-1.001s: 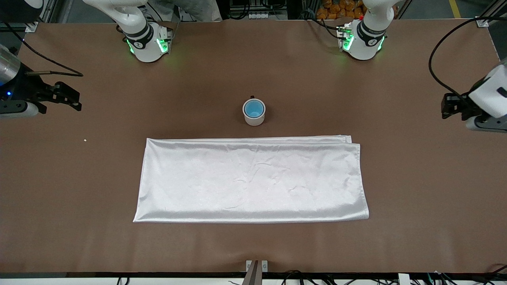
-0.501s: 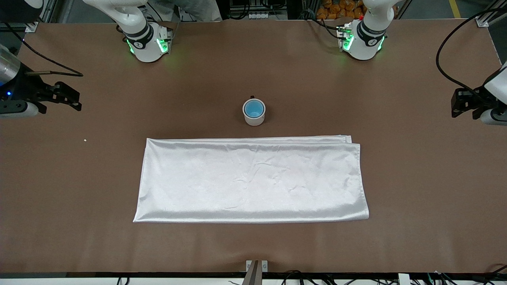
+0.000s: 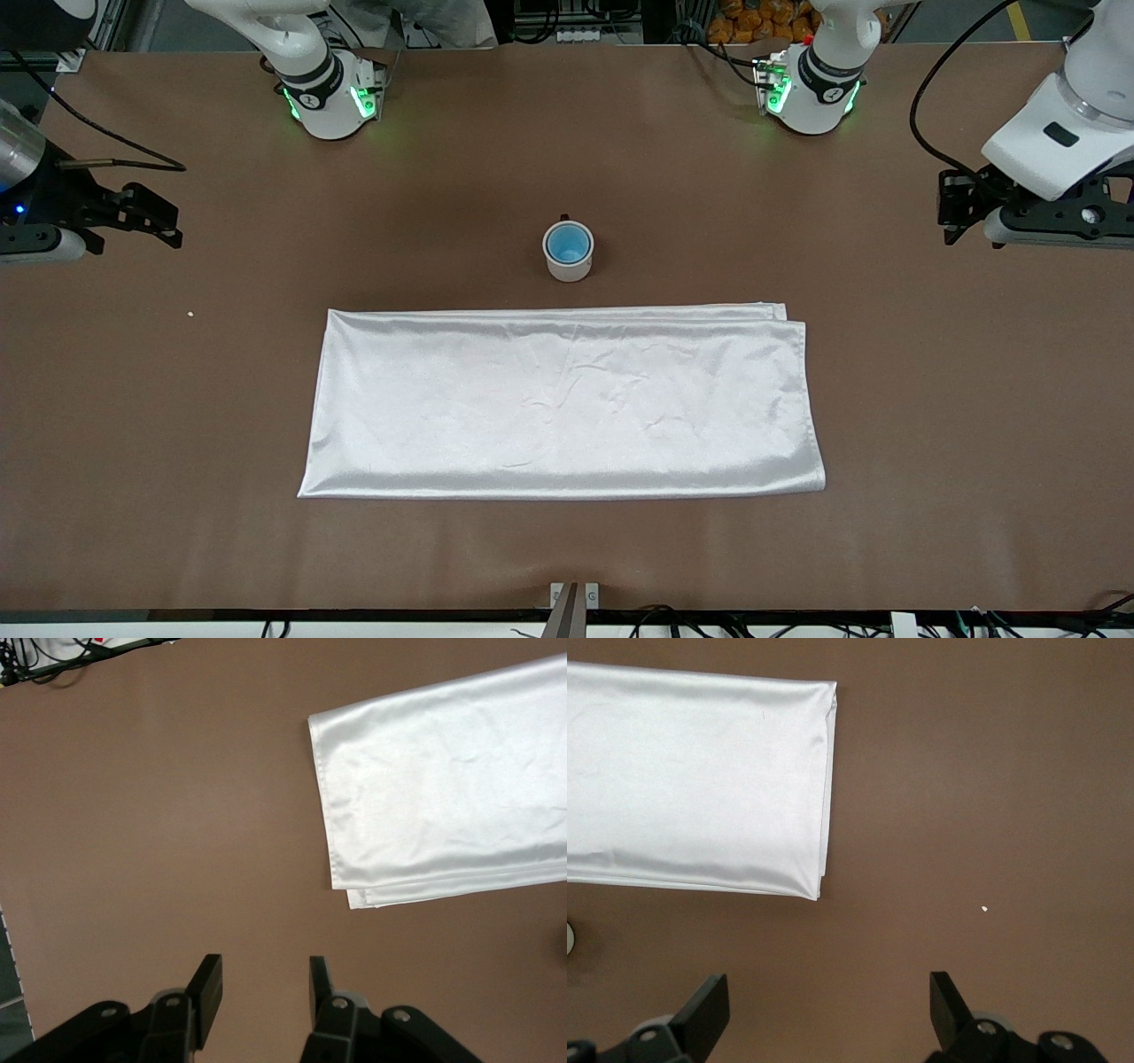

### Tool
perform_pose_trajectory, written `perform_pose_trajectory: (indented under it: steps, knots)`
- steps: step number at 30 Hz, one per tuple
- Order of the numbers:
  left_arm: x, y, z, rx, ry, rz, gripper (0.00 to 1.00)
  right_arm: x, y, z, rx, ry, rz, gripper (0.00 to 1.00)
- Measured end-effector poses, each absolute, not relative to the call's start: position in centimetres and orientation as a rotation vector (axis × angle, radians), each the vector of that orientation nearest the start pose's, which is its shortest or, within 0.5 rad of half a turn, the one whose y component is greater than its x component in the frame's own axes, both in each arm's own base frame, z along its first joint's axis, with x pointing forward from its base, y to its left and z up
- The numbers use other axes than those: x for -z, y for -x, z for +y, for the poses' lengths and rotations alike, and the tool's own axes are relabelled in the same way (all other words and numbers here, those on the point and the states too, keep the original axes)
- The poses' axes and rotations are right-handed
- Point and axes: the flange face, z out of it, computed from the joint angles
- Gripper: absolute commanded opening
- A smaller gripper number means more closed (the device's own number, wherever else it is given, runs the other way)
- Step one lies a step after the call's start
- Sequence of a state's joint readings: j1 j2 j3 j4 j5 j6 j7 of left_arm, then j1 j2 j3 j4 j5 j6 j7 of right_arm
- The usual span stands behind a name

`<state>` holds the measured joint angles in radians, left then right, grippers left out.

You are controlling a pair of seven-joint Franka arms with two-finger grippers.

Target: Place blue cup into white mug on table

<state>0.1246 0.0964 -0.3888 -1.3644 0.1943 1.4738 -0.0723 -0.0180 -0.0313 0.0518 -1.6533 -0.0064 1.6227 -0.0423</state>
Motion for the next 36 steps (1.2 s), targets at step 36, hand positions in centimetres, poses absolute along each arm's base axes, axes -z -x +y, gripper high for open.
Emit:
perform_pose_trajectory:
  steps: [36]
  knots:
    - [-65.7, -57.4, -2.7, 0.025, 3.015, 0.050, 0.58, -60.7, -54.8, 1.8, -0.002, 3.147, -0.121, 1.00]
